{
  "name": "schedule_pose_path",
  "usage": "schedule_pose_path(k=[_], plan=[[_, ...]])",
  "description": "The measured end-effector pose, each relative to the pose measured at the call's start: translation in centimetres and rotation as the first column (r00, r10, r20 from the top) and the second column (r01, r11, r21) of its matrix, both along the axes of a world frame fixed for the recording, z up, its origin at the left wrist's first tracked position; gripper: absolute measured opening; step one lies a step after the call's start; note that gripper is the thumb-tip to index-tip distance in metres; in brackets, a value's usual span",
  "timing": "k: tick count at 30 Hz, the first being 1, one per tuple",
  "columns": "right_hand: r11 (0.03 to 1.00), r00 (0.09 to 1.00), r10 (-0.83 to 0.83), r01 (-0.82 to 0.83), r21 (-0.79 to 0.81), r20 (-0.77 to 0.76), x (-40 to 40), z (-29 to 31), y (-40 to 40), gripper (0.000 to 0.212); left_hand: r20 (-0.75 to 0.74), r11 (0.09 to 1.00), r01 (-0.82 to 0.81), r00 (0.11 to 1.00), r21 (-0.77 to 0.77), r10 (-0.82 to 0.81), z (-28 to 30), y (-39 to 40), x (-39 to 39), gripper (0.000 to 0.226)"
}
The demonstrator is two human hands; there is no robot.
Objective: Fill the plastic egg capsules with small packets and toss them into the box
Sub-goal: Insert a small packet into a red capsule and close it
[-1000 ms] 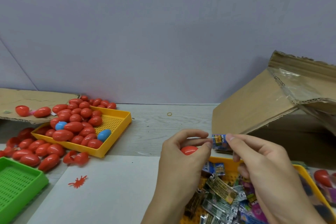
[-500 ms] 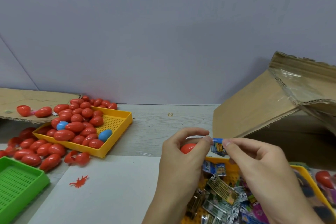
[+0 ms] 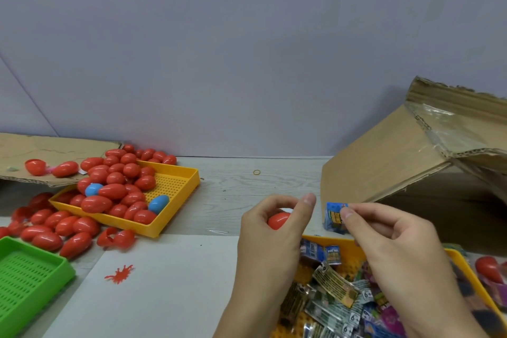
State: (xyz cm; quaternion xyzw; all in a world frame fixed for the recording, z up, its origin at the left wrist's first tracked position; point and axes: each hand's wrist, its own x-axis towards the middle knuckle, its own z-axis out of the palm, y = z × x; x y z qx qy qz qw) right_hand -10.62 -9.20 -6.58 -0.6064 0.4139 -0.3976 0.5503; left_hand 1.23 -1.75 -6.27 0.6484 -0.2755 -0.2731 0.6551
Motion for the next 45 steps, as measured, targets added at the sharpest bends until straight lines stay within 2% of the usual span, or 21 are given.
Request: schedule_pose_path(k=[3, 5, 6, 11, 16, 19, 25, 27, 28, 31, 36, 43, 45], plan=[[1.000, 1.000, -0.013, 0.013, -0.013, 0.001, 0.02, 0.04, 0.01, 0.012, -0.194, 0.999, 0.040, 0.980, -0.009, -0.041, -0.15, -0.34, 0.12, 0.027], [0.999, 1.000, -0.024, 0.024, -0.025, 0.001, 0.06, 0.09, 0.05, 0.014, -0.381, 0.995, 0.047, 0.921, -0.091, -0.078, -0.25, -0.63, 0.16, 0.015], [0.999, 1.000, -0.028, 0.028, -0.030, 0.002, 0.05, 0.08, 0.05, 0.014, -0.409, 0.993, 0.047, 0.908, -0.113, -0.089, -0.32, -0.71, 0.16, 0.012], [0.998, 0.999, -0.040, 0.040, -0.054, 0.005, 0.00, -0.12, -0.07, 0.012, -0.280, 0.990, 0.082, 0.953, -0.119, -0.113, -0.46, -1.00, 0.05, 0.014], [0.997, 0.999, -0.041, 0.043, -0.058, 0.026, 0.07, -0.11, -0.14, 0.011, -0.166, 0.989, 0.132, 0.976, -0.063, -0.141, -0.45, -0.73, 0.06, 0.038], [0.998, 0.999, -0.027, 0.029, -0.052, 0.039, 0.09, 0.07, -0.02, 0.010, -0.178, 0.989, 0.143, 0.973, -0.037, -0.148, -0.36, -0.74, -0.06, 0.047], [0.998, 0.999, 0.003, -0.002, -0.057, 0.034, 0.07, 0.23, 0.01, 0.012, -0.228, 0.986, 0.153, 0.959, -0.072, -0.166, -0.74, -1.00, 0.17, 0.032], [0.998, 0.999, 0.012, -0.010, -0.068, 0.036, 0.01, 0.25, -0.02, 0.013, -0.212, 0.982, 0.162, 0.961, -0.099, -0.180, -0.81, -1.00, 0.09, 0.013], [0.997, 0.999, 0.016, -0.014, -0.073, 0.035, 0.00, 0.25, -0.03, 0.013, -0.212, 0.981, 0.169, 0.959, -0.099, -0.187, -0.72, -0.94, 0.00, 0.012], [0.995, 0.999, 0.024, -0.022, -0.096, 0.021, 0.02, 0.17, -0.10, 0.012, -0.200, 0.981, 0.160, 0.963, -0.109, -0.180, -0.87, -0.85, -0.02, 0.028], [0.991, 1.000, 0.016, -0.018, -0.133, -0.015, -0.01, -0.11, -0.19, 0.014, -0.144, 0.982, 0.163, 0.974, -0.096, -0.176, -0.86, -0.71, 0.07, 0.017], [0.985, 0.999, 0.042, -0.043, -0.165, -0.010, -0.25, -0.13, -0.27, 0.021, -0.031, 0.980, 0.191, 0.981, -0.051, -0.193, -0.84, -0.43, -0.10, 0.022], [0.981, 0.998, 0.054, -0.057, -0.188, -0.018, -0.25, -0.14, -0.29, 0.023, -0.025, 0.982, 0.178, 0.983, -0.062, -0.180, -0.68, -0.34, -0.07, 0.015]])
